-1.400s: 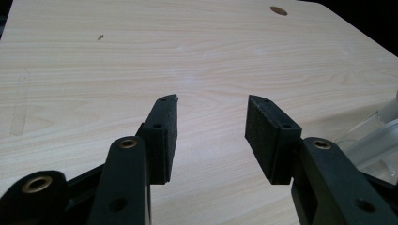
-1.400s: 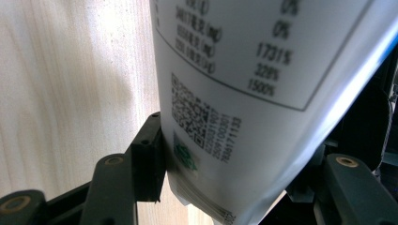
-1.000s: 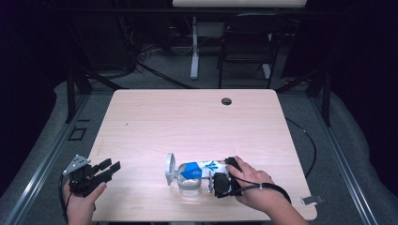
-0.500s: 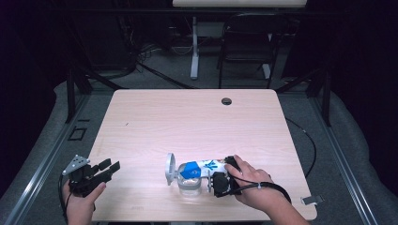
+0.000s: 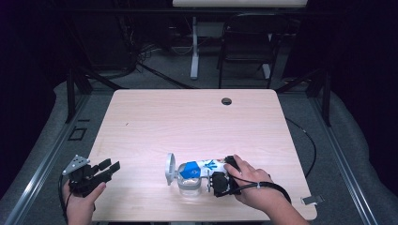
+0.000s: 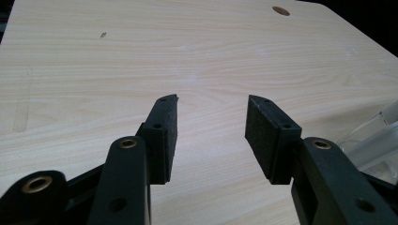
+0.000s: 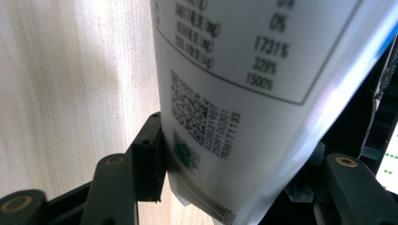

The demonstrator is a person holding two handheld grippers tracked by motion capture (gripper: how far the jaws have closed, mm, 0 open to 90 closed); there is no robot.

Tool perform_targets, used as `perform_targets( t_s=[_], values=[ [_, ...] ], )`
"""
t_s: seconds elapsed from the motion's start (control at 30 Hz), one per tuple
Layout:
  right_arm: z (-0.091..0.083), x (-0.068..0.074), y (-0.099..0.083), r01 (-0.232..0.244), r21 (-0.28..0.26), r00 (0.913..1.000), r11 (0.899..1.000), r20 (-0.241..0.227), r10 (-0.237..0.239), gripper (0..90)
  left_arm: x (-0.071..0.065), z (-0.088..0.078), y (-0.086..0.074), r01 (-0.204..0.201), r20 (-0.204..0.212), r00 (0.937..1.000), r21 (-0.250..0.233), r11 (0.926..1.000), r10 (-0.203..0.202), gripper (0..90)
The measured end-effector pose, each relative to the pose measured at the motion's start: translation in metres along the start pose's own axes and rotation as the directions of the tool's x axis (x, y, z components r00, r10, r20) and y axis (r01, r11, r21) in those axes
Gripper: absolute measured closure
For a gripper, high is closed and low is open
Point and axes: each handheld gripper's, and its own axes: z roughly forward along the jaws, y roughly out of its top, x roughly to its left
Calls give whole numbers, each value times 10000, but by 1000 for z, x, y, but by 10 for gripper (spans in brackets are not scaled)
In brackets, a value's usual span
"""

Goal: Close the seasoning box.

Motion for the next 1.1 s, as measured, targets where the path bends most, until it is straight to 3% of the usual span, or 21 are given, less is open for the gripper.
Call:
perform_targets(
  t_s=[1.1],
  values=[
    [-4,-6,3,327,367,9986,9988,-425,-312,436,2,0,0,46,-26,10000,28,10000,-46,546]
  ],
)
